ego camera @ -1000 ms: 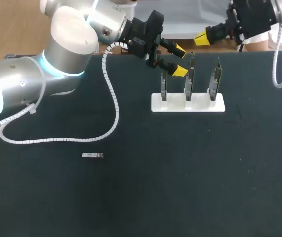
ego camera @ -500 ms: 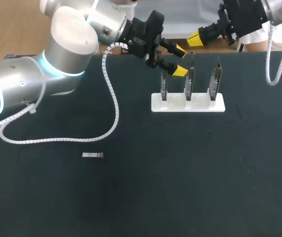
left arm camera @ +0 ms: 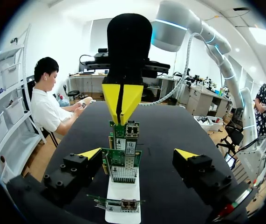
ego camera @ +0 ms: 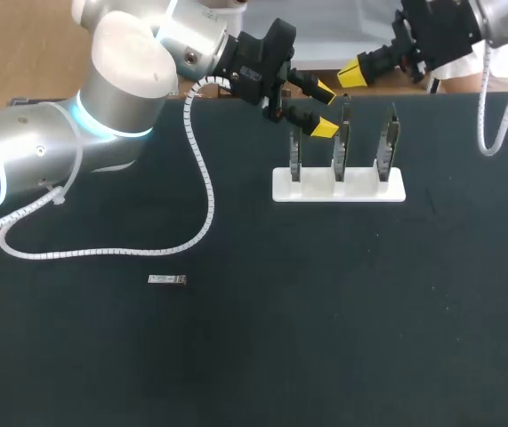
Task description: Pick up the optical module with the left hand, and insert it into the network port with the right hand.
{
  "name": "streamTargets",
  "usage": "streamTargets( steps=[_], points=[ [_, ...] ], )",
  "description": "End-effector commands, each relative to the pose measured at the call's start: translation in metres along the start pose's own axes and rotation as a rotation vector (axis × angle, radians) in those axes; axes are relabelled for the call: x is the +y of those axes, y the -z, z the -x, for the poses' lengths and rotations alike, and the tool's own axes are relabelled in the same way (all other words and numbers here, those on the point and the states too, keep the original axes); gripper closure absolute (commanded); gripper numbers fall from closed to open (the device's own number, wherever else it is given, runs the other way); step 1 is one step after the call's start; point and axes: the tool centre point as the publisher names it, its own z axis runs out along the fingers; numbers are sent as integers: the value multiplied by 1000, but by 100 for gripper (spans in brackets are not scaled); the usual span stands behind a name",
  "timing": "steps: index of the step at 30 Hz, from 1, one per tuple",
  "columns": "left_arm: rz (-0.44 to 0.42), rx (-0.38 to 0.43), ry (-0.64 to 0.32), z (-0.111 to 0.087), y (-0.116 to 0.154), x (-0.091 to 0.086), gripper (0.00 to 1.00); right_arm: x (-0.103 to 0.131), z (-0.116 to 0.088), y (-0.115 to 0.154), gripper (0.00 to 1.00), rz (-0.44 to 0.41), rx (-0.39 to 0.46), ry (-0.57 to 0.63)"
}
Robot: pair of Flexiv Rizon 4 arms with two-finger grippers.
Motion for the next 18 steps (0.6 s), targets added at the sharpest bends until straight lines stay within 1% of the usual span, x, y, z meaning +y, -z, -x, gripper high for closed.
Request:
streamTargets(
  steps=[1,9,18],
  points=[
    [1,3,1,0,0,0,0,5,-1,1,100,-4,7,-4],
    [1,3,1,0,0,0,0,10,-7,-1,100,2,15,-22],
    [1,3,1,0,0,0,0,8,-14,-6,100,10,32,-38]
  ],
)
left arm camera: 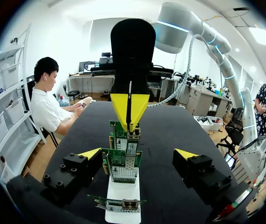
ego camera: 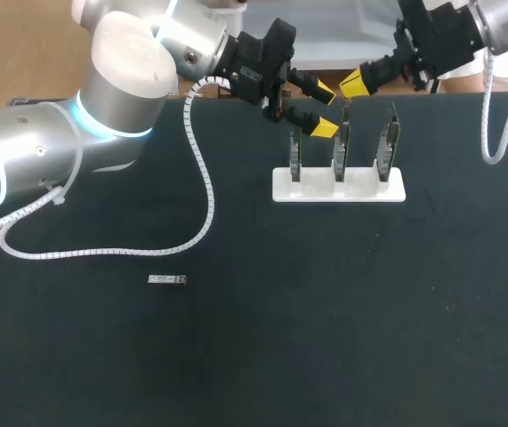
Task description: Pick up the optical module with the left hand, and insert it into the network port with the right hand.
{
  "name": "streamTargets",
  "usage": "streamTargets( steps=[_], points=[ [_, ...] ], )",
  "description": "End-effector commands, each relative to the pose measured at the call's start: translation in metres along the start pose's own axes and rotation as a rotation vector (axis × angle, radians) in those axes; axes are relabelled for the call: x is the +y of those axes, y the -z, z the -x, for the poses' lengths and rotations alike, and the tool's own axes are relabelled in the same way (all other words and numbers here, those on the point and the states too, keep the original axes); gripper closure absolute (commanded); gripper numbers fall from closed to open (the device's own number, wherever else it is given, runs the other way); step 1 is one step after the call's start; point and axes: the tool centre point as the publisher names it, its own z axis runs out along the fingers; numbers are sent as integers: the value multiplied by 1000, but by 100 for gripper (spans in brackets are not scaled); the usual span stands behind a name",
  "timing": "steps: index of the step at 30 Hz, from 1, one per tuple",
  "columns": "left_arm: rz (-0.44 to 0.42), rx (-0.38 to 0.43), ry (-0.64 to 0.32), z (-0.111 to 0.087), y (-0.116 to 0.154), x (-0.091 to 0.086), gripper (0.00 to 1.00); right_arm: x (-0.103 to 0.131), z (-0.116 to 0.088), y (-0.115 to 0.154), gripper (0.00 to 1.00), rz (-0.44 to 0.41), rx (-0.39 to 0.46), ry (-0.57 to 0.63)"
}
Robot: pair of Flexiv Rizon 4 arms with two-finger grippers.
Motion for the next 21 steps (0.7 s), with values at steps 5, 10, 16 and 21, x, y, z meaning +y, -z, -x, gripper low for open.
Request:
streamTargets(
  steps=[5,10,16,21],
  points=[
    [1,3,1,0,0,0,0,-2,-7,-5,100,0,11,-18],
    [1,3,1,0,0,0,0,-5,-15,-9,100,11,17,-48],
    [1,3,1,0,0,0,0,-7,-18,-10,100,16,17,-60],
    [1,3,1,0,0,0,0,-8,-21,-11,100,18,21,-66]
  ],
)
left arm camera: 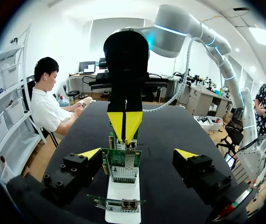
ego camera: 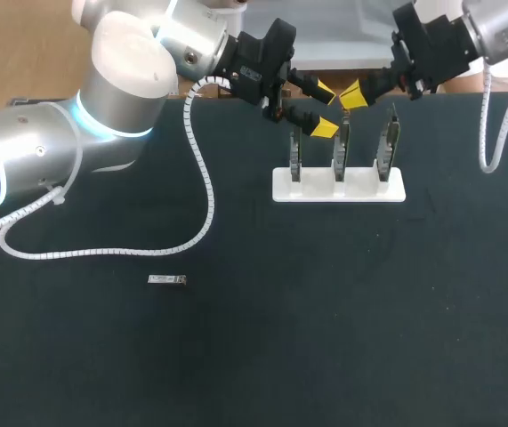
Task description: Pick up the optical module with the left hand, and insert it into the network port with the right hand.
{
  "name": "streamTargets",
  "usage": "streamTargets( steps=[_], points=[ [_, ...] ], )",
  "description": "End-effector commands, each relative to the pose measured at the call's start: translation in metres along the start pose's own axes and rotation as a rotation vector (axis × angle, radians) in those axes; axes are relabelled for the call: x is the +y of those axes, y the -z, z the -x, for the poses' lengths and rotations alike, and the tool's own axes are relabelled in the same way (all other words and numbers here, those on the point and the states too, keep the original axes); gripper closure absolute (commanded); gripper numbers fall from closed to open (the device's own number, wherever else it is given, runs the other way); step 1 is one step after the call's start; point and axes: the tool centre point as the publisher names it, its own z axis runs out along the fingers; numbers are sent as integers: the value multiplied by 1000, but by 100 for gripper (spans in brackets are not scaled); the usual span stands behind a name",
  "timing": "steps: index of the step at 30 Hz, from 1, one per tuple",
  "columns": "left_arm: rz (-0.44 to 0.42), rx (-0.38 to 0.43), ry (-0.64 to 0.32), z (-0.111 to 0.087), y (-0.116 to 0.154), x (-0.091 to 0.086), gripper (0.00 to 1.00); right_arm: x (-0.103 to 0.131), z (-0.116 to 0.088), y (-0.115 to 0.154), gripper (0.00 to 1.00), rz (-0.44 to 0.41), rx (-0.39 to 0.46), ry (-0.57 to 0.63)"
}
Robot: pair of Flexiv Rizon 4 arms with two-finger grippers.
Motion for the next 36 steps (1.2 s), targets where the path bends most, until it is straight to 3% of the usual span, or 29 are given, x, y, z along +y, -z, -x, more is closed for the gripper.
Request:
streamTargets(
  steps=[1,36],
  points=[
    [1,3,1,0,0,0,0,-3,-1,-1,100,6,2,-3],
    [1,3,1,0,0,0,0,3,-10,-6,100,26,27,-25]
  ],
)
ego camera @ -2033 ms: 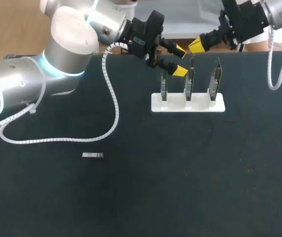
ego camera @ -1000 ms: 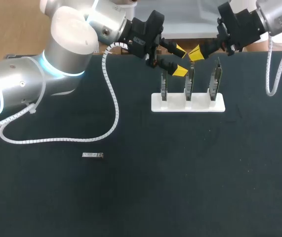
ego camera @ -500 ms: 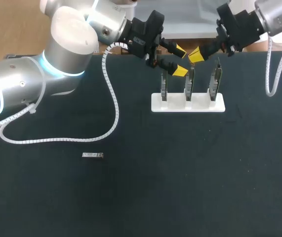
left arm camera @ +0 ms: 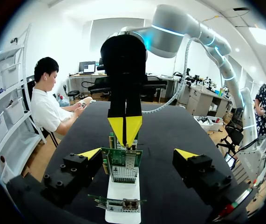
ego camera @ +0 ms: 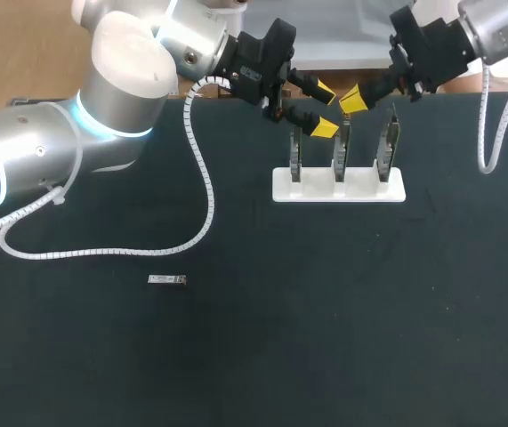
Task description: Pick up the optical module with the left hand, and insert it into the network port with the right hand.
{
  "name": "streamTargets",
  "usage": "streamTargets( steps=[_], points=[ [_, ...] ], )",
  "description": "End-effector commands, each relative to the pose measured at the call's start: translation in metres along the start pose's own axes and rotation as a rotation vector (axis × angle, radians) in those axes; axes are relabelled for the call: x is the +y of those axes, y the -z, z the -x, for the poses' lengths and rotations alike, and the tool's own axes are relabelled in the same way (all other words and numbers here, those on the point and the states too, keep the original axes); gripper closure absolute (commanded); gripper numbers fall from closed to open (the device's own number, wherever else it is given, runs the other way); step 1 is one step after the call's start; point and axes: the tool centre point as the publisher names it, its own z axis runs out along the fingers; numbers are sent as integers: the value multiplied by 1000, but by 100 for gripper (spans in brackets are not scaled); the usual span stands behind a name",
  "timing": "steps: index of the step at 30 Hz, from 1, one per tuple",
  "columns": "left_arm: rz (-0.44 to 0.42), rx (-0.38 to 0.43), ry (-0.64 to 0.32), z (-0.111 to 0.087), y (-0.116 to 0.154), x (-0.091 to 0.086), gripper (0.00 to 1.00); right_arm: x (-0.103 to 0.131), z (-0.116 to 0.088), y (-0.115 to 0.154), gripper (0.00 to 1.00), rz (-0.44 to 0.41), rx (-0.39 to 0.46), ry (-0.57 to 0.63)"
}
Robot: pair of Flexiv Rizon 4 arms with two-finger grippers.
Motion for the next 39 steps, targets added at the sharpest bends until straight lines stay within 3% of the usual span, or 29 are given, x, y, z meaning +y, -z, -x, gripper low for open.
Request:
streamTargets(
  steps=[1,24,39],
  points=[
    [1,3,1,0,0,0,0,1,-5,-3,100,-3,3,-3],
    [1,3,1,0,0,0,0,5,-8,-5,100,5,7,-14],
    [1,3,1,0,0,0,0,12,11,30,100,-13,-49,28]
  ],
)
